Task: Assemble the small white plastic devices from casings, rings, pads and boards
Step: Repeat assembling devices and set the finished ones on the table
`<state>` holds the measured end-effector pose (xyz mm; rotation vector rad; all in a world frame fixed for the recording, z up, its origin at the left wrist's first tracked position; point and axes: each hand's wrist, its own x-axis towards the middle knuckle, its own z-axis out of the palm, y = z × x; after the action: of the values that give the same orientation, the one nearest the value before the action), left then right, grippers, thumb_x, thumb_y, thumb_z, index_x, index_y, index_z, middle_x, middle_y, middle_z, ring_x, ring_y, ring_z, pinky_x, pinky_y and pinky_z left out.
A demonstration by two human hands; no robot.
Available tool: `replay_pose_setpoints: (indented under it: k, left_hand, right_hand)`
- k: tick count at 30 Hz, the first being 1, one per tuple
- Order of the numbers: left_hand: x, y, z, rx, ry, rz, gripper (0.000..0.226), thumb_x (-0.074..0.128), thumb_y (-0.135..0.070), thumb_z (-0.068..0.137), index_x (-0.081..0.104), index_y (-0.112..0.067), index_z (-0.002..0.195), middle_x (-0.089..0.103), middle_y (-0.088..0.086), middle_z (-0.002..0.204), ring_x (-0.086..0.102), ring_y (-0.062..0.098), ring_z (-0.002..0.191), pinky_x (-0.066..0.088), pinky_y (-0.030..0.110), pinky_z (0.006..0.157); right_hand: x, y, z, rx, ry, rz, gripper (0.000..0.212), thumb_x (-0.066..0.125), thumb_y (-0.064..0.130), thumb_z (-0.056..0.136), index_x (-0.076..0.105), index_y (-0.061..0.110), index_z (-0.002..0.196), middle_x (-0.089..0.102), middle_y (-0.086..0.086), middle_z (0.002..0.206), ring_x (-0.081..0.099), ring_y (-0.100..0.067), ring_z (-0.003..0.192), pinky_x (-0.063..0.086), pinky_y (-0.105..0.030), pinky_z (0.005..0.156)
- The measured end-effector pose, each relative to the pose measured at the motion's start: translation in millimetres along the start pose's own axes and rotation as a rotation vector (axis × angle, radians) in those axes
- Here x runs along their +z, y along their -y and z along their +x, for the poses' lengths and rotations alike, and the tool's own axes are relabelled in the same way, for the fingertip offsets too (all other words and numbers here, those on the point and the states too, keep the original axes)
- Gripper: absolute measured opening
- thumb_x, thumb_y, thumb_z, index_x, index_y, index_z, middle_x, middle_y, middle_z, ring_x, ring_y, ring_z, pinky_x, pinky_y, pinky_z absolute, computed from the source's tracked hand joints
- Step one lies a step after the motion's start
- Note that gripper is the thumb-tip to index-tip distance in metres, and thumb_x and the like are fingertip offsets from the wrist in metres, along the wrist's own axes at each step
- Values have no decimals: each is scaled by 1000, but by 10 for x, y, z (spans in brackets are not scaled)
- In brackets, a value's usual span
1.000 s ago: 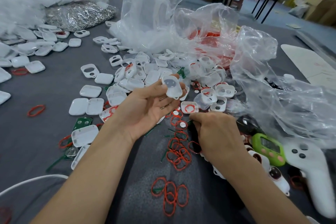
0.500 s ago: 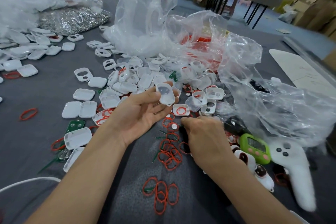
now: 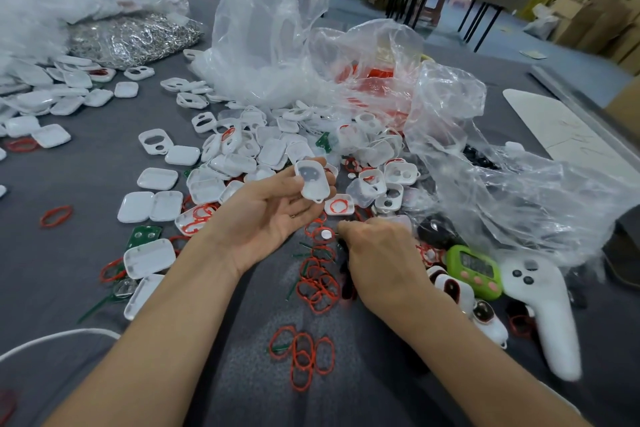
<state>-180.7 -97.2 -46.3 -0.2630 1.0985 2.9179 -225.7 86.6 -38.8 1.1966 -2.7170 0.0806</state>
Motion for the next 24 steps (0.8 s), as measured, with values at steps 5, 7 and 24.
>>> replay_pose_setpoints:
  k: [5,7,24]
  left_hand:
    - [2,-8,3,2,-7,-11,40,58,-8,87,68,-8,126,69,17,131,70,26,114,50,35,104]
    - [-11,-22,8,9,-7,-31,39,58,-8,87,69,-8,124,69,17,130,71,25,112,50,36,104]
    - [-17,-2,84,-69,-13,150,48,59,-12,84,64,-7,131,72,11,117,71,17,93,57,30,90]
  right_hand:
    - [-6,-83,57,38,57,116,24,51,17,100,73,25,109,76,-3,98,67,-28,94,45,-35,81]
    - [-49,-156,80,130,-38,347,24,60,19,97,78,29,108,78,3,98,70,-21,92,51,-34,85]
    - [-16,-190,324,509,-157,1501,26,69,3,93,74,27,102,66,-9,67,53,-13,48,42,-21,45]
